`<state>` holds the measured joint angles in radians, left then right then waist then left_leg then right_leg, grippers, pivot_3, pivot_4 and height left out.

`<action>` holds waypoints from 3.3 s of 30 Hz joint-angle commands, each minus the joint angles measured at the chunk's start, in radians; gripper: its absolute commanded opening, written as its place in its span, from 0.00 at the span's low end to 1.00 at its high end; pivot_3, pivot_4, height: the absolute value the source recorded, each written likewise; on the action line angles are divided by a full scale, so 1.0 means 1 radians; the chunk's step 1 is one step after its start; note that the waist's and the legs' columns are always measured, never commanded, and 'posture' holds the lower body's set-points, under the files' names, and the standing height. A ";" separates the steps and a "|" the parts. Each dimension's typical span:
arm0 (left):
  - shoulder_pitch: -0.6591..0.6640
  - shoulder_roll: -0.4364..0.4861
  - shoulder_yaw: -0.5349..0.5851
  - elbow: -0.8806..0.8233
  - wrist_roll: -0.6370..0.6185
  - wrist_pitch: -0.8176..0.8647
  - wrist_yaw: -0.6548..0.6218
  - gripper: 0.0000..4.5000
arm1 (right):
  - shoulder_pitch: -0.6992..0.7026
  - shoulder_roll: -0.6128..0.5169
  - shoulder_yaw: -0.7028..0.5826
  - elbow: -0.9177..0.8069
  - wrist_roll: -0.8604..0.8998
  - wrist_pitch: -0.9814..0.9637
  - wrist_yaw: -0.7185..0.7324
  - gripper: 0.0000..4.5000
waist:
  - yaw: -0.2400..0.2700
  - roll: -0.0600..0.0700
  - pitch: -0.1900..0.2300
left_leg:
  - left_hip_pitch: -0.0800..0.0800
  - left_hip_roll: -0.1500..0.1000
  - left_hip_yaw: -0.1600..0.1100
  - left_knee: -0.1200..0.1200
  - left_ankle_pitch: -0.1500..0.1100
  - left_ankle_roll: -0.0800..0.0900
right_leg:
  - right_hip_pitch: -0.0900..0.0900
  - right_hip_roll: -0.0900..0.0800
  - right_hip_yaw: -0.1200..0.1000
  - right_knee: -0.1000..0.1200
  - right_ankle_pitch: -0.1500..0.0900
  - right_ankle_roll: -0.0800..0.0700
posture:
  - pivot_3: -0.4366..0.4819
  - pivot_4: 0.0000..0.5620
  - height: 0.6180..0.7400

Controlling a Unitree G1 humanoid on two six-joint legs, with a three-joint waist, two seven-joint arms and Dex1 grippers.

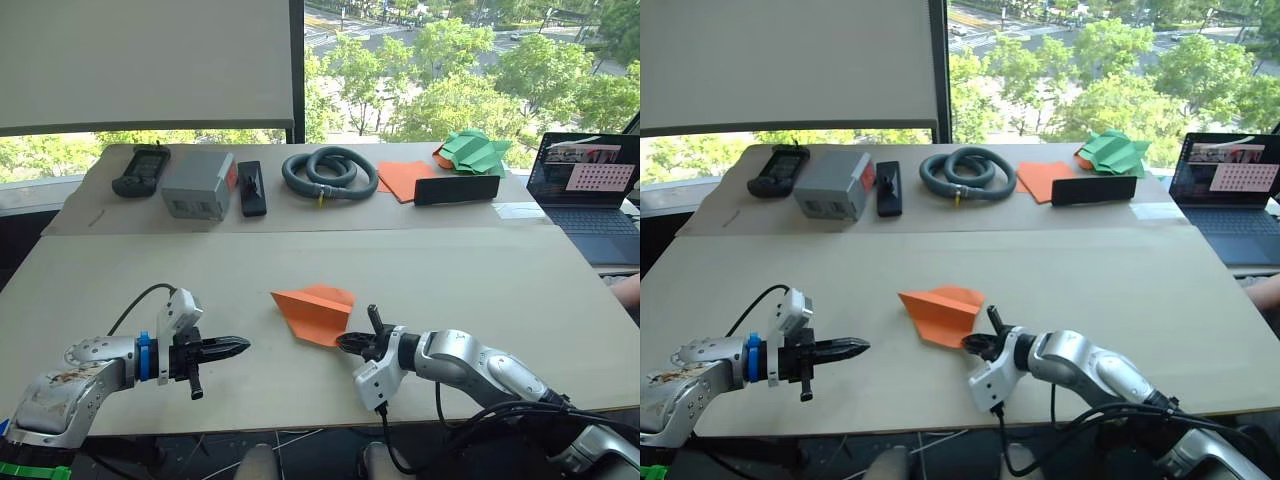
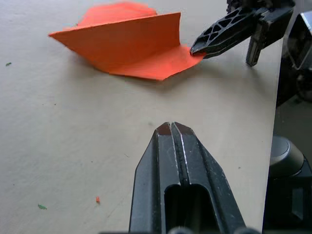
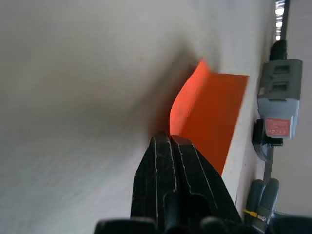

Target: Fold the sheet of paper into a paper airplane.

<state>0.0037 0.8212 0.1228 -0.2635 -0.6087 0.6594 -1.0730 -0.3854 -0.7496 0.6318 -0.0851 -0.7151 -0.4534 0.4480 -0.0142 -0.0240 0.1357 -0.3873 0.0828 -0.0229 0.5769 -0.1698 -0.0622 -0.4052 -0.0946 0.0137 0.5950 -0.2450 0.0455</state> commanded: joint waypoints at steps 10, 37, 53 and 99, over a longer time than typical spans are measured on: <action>-0.015 -0.010 -0.022 -0.020 -0.002 -0.012 -0.001 0.00 | 0.045 -0.006 -0.137 -0.086 0.355 0.067 0.257 0.66 | 0.014 -0.001 0.000 | 0.001 0.000 0.000 0.001 0.000 0.001 | 0.004 0.001 0.001 0.002 0.000 0.000 | 0.48 0.27 0.70; -0.419 -0.172 -0.146 0.177 0.061 -0.025 0.051 0.00 | 0.107 0.307 -0.086 -0.245 0.711 1.253 0.234 0.00 | 0.028 -0.001 -0.004 | 0.000 0.000 -0.002 0.005 0.000 0.001 | 0.003 0.003 0.001 0.013 0.001 0.001 | 0.48 0.27 0.70; -0.777 -0.335 -0.469 0.728 0.475 -0.457 -0.158 0.00 | 0.084 0.338 -0.096 -0.216 0.704 1.305 0.176 0.00 | 0.009 0.001 -0.007 | 0.000 -0.001 -0.004 0.012 0.000 0.007 | 0.011 0.004 0.002 0.016 0.001 0.002 | 0.48 0.27 0.70; -0.657 -0.292 -0.450 0.568 0.530 -0.460 -0.251 0.00 | 0.089 0.355 -0.086 -0.198 0.703 1.305 0.133 0.00 | 0.000 0.003 -0.007 | 0.002 0.000 -0.005 0.012 -0.002 0.005 | 0.009 0.004 0.001 0.015 0.001 0.002 | 0.48 0.27 0.70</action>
<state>-0.6590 0.5173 -0.3387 0.3598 -0.0677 0.1833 -1.3198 -0.3209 -0.3800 0.5271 -0.3437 0.0122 0.7981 0.5974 -0.0141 -0.0208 0.1288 -0.3855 0.0823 -0.0275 0.5886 -0.1715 -0.0574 -0.3963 -0.0908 0.0149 0.6103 -0.2442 0.0473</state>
